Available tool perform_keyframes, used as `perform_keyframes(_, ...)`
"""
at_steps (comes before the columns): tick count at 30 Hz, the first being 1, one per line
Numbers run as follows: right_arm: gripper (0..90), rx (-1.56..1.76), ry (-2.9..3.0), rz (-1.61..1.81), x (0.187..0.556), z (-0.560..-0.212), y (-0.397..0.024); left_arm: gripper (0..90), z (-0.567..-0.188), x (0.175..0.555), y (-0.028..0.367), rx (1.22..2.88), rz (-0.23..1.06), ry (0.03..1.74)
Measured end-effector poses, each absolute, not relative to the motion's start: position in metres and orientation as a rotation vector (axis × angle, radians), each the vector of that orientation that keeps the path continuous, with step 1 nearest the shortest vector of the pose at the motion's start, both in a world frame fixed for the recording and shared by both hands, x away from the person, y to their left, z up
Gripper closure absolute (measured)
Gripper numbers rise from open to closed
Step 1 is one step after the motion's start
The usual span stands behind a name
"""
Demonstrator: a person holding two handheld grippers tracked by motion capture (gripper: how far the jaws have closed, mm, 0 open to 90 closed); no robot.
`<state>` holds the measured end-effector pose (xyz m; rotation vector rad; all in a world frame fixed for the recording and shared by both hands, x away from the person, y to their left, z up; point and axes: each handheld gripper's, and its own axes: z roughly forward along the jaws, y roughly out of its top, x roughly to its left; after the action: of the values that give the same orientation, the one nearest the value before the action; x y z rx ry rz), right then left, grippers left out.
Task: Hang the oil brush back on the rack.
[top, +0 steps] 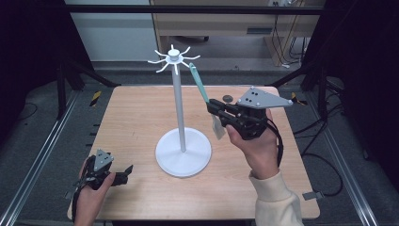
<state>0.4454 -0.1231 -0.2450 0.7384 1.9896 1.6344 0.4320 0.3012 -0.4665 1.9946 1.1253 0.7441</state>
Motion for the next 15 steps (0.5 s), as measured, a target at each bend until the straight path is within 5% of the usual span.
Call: perform_keyframes(15,82.6,0.746,2.016,1.631,0.4529,-0.2505,-0.1163,2.9,-0.4673,0.4320,0.3025,1.991,0.744,1.138)
